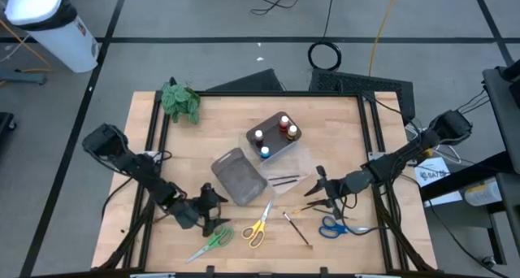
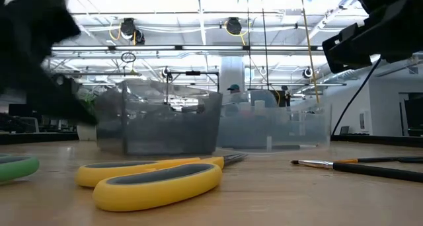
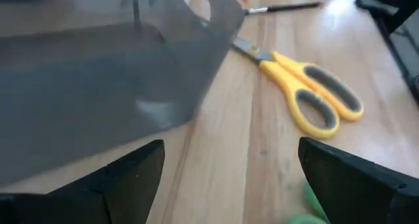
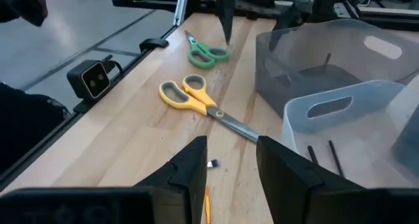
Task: Pick & Place Paint Supplies
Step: Adjust the bins
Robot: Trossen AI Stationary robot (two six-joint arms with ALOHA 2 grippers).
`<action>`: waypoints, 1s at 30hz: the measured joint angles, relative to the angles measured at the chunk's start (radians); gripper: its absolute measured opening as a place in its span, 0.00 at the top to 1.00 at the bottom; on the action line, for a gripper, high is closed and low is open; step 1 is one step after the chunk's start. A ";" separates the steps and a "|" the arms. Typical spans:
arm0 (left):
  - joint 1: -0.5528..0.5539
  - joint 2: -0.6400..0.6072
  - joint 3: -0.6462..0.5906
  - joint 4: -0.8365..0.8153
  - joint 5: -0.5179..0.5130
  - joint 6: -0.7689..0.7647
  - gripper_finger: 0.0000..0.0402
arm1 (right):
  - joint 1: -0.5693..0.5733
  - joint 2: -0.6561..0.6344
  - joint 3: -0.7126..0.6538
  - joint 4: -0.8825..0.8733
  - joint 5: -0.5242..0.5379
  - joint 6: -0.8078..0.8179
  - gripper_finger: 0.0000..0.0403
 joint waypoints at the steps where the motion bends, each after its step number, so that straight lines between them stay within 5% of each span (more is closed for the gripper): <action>1: 0.007 0.006 0.001 0.016 0.002 -0.002 0.09 | 0.000 0.000 -0.001 -0.001 0.000 0.003 0.71; 9: 0.068 0.010 0.006 0.029 0.020 0.007 0.09 | 0.000 0.000 -0.001 -0.065 -0.002 0.085 0.71; 17: 0.129 0.004 0.006 0.027 0.018 0.040 0.09 | -0.004 0.000 -0.001 -0.323 0.084 0.258 0.71; 24: 0.163 0.004 0.006 0.030 0.047 0.043 0.09 | -0.011 0.023 -0.001 -0.347 0.211 0.279 0.71; 30: 0.169 0.004 0.006 0.031 0.048 0.027 0.09 | -0.063 0.093 -0.001 -0.347 0.210 0.277 0.71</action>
